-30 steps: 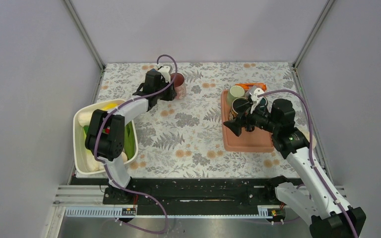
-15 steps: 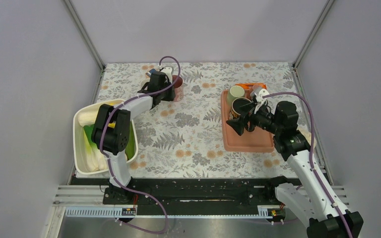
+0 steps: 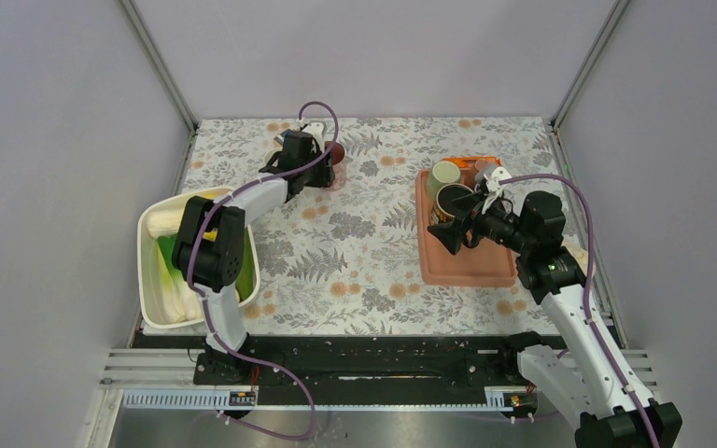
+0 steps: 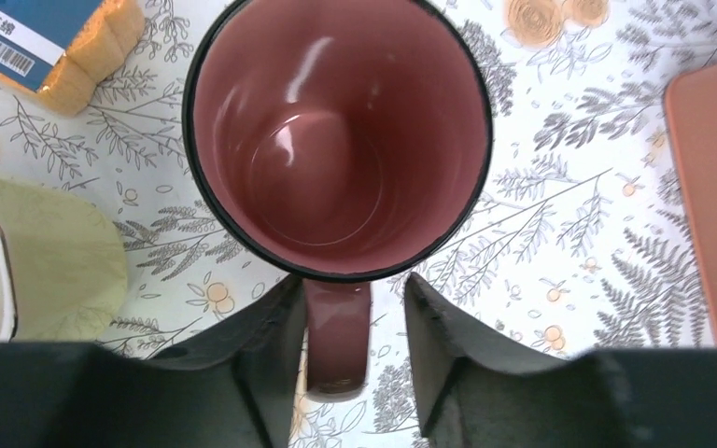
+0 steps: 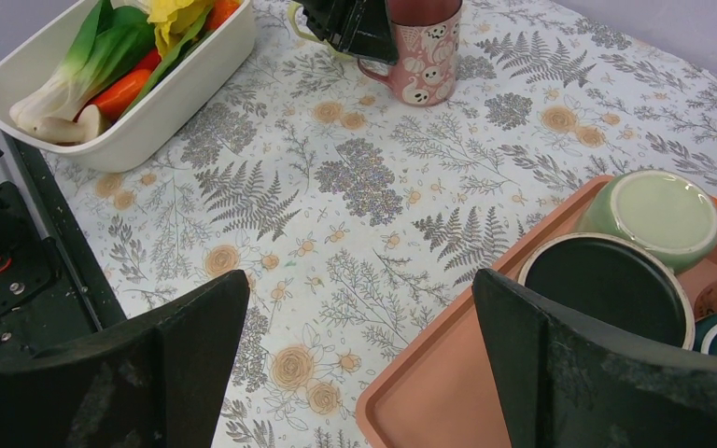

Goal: Turn the mug right side up

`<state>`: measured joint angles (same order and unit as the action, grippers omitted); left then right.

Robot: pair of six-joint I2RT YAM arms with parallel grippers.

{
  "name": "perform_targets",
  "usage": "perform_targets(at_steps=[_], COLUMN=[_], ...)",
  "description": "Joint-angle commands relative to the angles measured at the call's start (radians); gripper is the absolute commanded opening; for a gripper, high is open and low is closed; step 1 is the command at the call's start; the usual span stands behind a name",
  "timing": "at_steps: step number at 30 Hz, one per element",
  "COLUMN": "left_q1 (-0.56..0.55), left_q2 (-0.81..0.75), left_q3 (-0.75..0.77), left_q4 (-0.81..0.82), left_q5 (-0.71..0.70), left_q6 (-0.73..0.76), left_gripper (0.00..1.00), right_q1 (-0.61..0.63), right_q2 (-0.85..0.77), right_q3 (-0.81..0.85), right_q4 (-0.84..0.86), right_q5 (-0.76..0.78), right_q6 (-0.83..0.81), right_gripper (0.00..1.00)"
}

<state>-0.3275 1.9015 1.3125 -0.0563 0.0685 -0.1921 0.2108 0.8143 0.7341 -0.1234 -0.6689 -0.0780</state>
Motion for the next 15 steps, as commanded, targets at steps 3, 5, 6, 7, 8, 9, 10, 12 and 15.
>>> perform_targets(at_steps=[3, 5, 6, 7, 8, 9, 10, 12, 15], left_q1=[-0.011, -0.014, -0.016, -0.017, -0.016, -0.018, -0.018, -0.019, -0.022], left_q2=[-0.022, -0.026, -0.028, -0.032, -0.040, -0.044, -0.054, -0.078, -0.130], left_q3=[0.066, 0.067, 0.066, 0.064, 0.063, 0.061, 0.057, 0.042, 0.011], left_q4=[0.064, 0.058, 0.059, 0.041, 0.033, 0.026, 0.020, 0.014, 0.011], left_q5=[0.002, 0.002, 0.002, 0.004, 0.009, 0.011, 0.015, 0.024, 0.045], left_q6=[-0.038, -0.044, -0.049, -0.053, -0.057, -0.062, -0.068, -0.076, -0.079], left_gripper=[0.61, 0.70, 0.74, 0.77, 0.80, 0.83, 0.87, 0.98, 0.99], right_q1=[-0.012, -0.012, -0.013, -0.014, -0.014, -0.013, -0.014, -0.014, -0.014], right_q2=[-0.014, -0.015, -0.015, -0.015, -0.014, -0.010, -0.006, 0.005, 0.039], right_q3=[-0.001, -0.001, -0.001, -0.001, 0.002, 0.006, 0.010, 0.025, 0.073], right_q4=[0.045, 0.046, 0.045, 0.042, 0.040, 0.035, 0.026, 0.007, -0.051], right_q5=[-0.016, -0.015, -0.014, -0.007, 0.003, 0.014, 0.031, 0.067, 0.128], right_q6=[0.007, 0.005, 0.002, -0.004, -0.010, -0.017, -0.025, -0.041, -0.075], right_gripper=[0.99, 1.00, 1.00, 1.00, 0.99, 1.00, 0.99, 0.99, 0.99])
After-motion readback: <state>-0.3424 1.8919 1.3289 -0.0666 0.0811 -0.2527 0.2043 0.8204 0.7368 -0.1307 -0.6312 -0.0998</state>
